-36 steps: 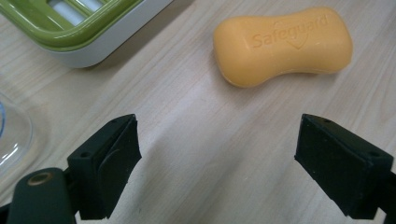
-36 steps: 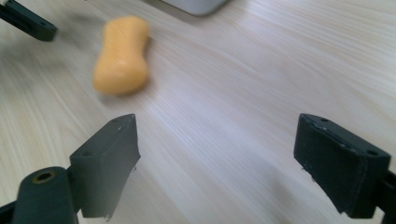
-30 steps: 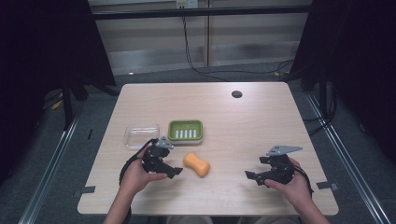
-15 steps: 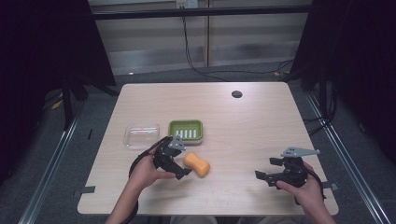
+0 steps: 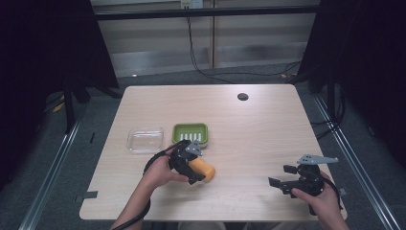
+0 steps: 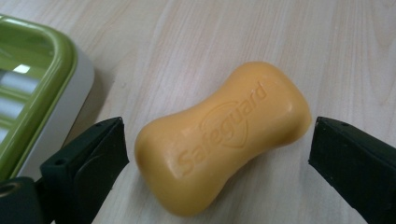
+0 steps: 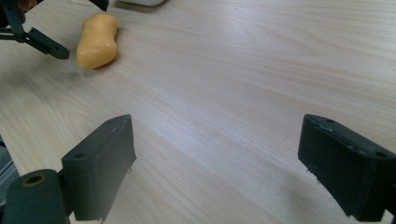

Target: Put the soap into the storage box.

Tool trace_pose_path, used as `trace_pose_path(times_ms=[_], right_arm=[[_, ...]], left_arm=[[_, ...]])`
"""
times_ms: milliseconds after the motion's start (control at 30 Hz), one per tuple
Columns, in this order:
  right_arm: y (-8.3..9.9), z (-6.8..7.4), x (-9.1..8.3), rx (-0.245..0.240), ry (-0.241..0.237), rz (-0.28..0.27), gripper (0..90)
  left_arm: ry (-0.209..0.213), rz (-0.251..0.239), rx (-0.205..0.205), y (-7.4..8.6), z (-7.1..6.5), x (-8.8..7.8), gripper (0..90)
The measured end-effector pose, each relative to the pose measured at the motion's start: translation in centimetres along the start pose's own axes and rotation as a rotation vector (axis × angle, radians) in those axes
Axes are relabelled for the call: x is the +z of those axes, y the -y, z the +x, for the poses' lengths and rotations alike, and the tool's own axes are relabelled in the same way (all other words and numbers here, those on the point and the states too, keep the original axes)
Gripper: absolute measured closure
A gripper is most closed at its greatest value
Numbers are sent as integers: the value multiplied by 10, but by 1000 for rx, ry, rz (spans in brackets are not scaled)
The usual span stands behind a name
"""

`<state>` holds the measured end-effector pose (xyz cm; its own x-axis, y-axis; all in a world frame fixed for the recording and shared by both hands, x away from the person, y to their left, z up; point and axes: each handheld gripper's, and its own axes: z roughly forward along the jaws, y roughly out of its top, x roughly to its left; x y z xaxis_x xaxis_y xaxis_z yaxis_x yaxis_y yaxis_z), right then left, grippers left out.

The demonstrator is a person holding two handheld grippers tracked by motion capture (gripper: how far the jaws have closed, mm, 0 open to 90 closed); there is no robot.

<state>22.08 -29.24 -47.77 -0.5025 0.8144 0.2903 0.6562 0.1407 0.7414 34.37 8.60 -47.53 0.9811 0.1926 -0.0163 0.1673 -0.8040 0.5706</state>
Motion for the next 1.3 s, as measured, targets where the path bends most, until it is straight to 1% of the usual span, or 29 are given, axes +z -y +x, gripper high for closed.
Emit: trace_pose_path(times_ms=[100, 200, 267, 300, 367, 400, 433, 467, 500, 533, 567, 600, 633, 667, 733, 767, 800, 833, 900, 933, 1000, 1033, 1067, 1100, 1133, 1167, 1200, 1233, 1300], right_arm=[[0, -1, 0, 0, 0, -2, 106], [1, -1, 1, -4, 2, 8, 105], [0, 0, 1, -9, 2, 15, 104], [0, 0, 1, -8, -2, 16, 104], [0, -1, 1, -8, -2, 20, 104], [0, -1, 2, -12, 2, 22, 104], [0, -2, 2, -8, 0, 27, 104], [0, -2, 2, -7, 2, 28, 104], [0, -2, 2, -7, 2, 28, 104], [0, -2, 3, -10, 4, 28, 104], [0, -2, 3, -10, 3, 30, 104], [0, -2, 3, -10, 3, 30, 104], [0, -2, 3, -7, 4, 37, 104], [0, -2, 3, -7, 5, 39, 104], [0, -2, 3, -8, 5, 40, 104], [0, -1, 3, -3, -2, 42, 104], [0, -1, 3, -4, 1, 43, 104], [0, -1, 4, -5, 0, 43, 104], [0, -2, 4, -8, -3, 42, 104], [0, -1, 4, -7, -2, 41, 104], [0, -2, 5, -9, -2, 47, 104], [0, -2, 5, -9, -2, 47, 104], [0, -2, 5, -8, -2, 48, 104], [0, -2, 4, -7, -4, 47, 104], [0, -1, 4, -3, -4, 46, 105], [0, -1, 4, -3, -2, 48, 105], [0, -1, 4, -3, -3, 49, 105], [0, -1, 4, -2, -6, 49, 105], [0, -2, 4, -5, -8, 47, 105]], left_arm=[[-4, 13, 8, -1, 1, 2, 40], [6, 11, 18, -2, 2, 4, 40], [21, 23, 32, -3, 3, 6, 41], [18, 41, 37, -3, 3, 8, 41], [18, 45, 35, -4, 3, 9, 34], [18, 55, 38, -4, 2, 9, 37], [28, 73, 51, -5, 3, 9, 55], [23, 102, 61, -5, 2, 10, 69], [23, 102, 61, -5, 2, 10, 95], [27, 128, 46, -4, 2, 10, 131], [27, 128, 46, -4, 2, 10, 153], [33, 129, 27, -3, 2, 10, 153], [39, 126, 24, -2, 2, 10, 185], [37, 122, 32, -2, 2, 10, 189], [33, 122, 27, -3, 1, 10, 189], [27, 122, 53, -5, 1, 11, 183], [29, 124, 47, -6, 1, 11, 174], [22, 124, 60, -8, 1, 11, 163], [26, 125, 58, -10, 0, 12, 141], [47, 140, 79, -12, 0, 14, 141], [53, 141, 84, -13, -1, 16, 159], [48, 142, 87, -14, -2, 17, 159], [41, 147, 90, -15, -2, 18, 185], [39, 133, 60, -15, -4, 19, 220], [45, 139, 59, -16, -4, 17, 276], [46, 140, 49, -17, -4, 17, 410], [54, 173, 62, -19, -3, 15, 411], [64, 194, 49, -20, -4, 15, 411], [77, 207, 42, -23, -5, 16, 426]])
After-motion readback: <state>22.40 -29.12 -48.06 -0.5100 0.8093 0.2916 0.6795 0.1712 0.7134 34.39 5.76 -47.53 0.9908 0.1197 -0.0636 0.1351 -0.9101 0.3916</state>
